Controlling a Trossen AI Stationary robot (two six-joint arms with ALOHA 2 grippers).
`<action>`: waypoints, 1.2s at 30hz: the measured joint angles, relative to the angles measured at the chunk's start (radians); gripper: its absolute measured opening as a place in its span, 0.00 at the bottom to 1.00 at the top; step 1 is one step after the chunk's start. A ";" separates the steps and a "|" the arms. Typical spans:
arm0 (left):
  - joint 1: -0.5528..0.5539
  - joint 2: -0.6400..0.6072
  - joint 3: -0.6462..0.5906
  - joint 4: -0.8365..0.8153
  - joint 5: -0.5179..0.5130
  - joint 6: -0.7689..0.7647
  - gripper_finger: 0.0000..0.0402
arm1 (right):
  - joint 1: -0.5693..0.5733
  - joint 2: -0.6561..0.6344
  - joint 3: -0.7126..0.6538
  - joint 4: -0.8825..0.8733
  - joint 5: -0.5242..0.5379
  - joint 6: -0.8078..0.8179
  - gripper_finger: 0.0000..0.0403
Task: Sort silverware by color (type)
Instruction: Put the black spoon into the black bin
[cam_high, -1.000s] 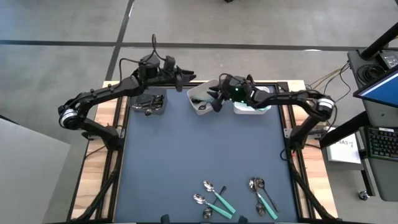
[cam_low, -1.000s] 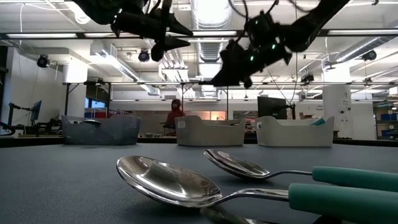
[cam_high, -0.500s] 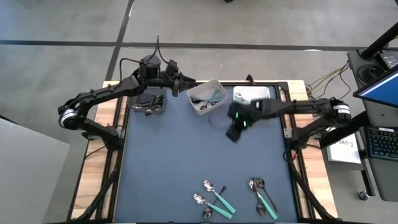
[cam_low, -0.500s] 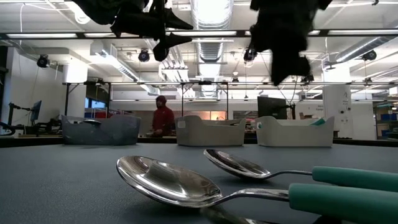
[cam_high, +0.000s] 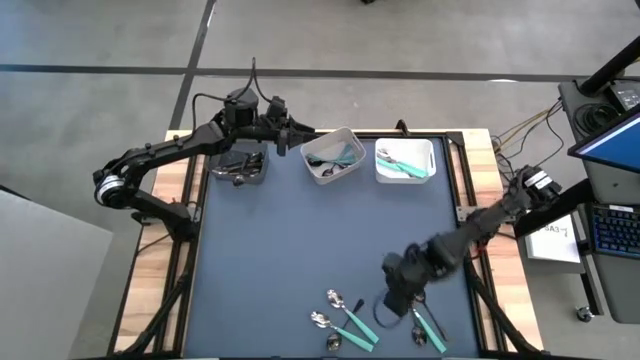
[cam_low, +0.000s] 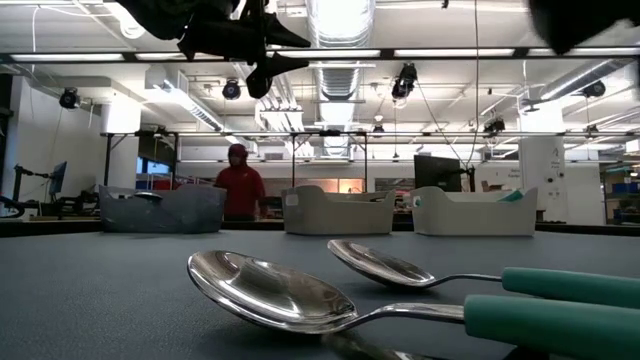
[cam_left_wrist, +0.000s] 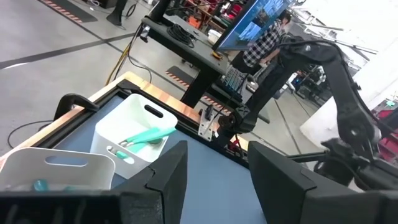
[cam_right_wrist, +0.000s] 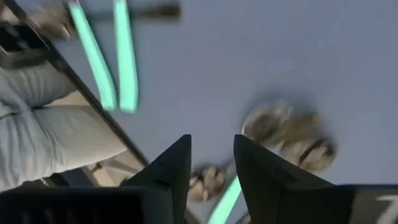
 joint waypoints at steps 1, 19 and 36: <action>0.000 0.000 0.000 0.000 0.000 -0.002 0.37 | 0.022 0.010 0.000 0.003 -0.003 0.058 0.29; 0.000 0.000 0.000 0.005 -0.006 -0.062 0.37 | 0.238 0.204 0.000 0.260 -0.035 0.627 0.24; 0.000 0.000 0.000 0.012 -0.009 -0.039 0.37 | 0.268 0.288 -0.012 0.148 -0.026 0.739 0.27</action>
